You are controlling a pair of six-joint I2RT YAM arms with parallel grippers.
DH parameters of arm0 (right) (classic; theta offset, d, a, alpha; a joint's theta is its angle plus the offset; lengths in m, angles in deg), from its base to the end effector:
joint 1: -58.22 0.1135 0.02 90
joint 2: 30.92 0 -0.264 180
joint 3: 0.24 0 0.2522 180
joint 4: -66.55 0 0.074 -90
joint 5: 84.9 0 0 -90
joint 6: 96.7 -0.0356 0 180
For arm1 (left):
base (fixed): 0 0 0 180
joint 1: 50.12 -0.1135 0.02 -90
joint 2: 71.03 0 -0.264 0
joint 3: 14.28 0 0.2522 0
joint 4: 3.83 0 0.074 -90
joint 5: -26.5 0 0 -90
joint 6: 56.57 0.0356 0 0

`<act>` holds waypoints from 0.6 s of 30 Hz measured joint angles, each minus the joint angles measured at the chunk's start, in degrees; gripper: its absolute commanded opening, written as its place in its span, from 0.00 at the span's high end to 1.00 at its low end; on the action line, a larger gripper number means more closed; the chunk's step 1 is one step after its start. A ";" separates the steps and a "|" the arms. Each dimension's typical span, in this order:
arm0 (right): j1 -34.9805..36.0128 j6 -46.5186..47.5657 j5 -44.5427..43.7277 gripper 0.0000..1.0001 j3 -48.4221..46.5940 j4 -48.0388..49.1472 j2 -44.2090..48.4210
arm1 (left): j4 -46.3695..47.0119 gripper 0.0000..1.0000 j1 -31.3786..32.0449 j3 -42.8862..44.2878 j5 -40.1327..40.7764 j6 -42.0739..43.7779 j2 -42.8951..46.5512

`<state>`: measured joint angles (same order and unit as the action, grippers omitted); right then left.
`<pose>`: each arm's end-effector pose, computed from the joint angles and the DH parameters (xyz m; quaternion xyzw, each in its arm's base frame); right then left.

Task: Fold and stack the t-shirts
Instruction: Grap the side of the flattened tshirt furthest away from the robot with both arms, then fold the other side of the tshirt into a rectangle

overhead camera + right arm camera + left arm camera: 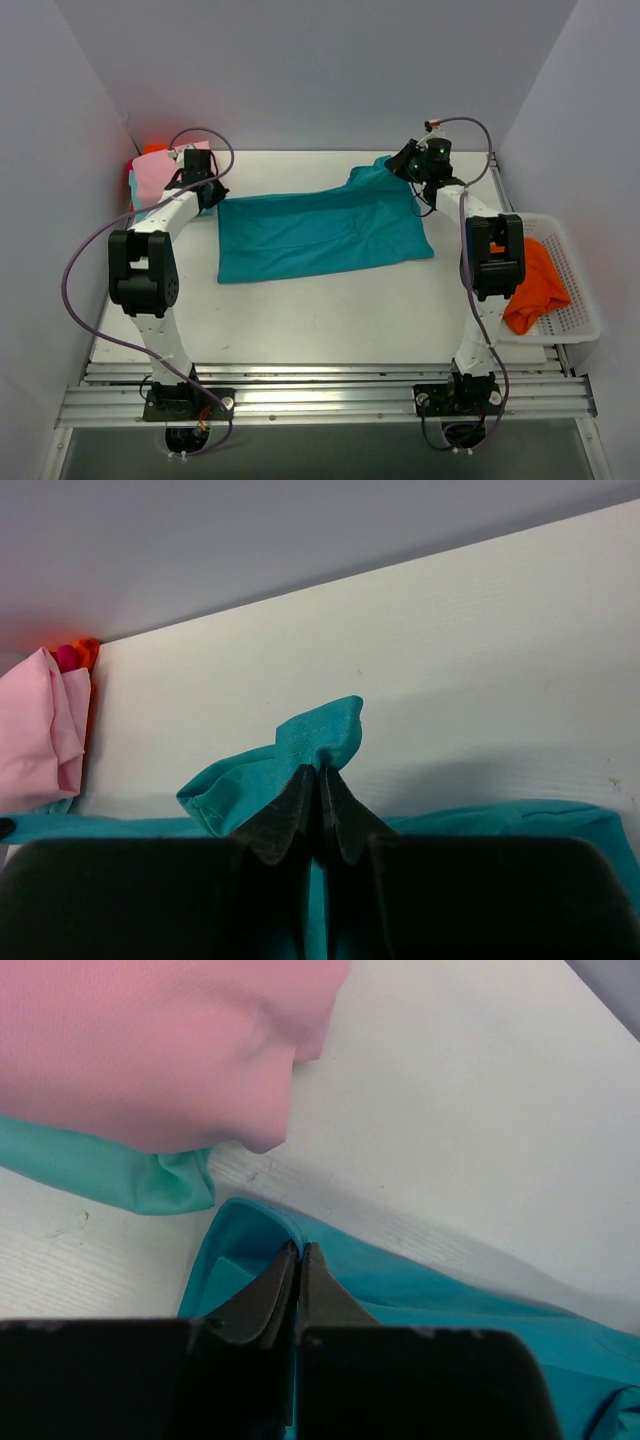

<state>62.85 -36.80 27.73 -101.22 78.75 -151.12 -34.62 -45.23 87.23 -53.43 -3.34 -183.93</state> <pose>0.4943 0.0538 0.2456 0.0351 0.7451 0.3342 0.5761 0.4497 -0.0322 0.2337 -0.2843 0.8659 -0.0686 0.4059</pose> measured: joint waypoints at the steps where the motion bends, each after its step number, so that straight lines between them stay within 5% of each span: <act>1: 0.13 0.15 -0.09 1.00 1.33 0.46 1.14 | 0.52 0.98 -0.09 -1.01 -0.09 0.00 0.50; 18: 1.07 1.42 -1.79 1.00 23.28 5.35 10.88 | 6.32 0.98 -0.24 -14.29 -0.90 -0.02 8.00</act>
<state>63.92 -35.38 25.94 -77.94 84.10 -140.24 -28.31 -45.47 72.94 -54.33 -3.37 -175.94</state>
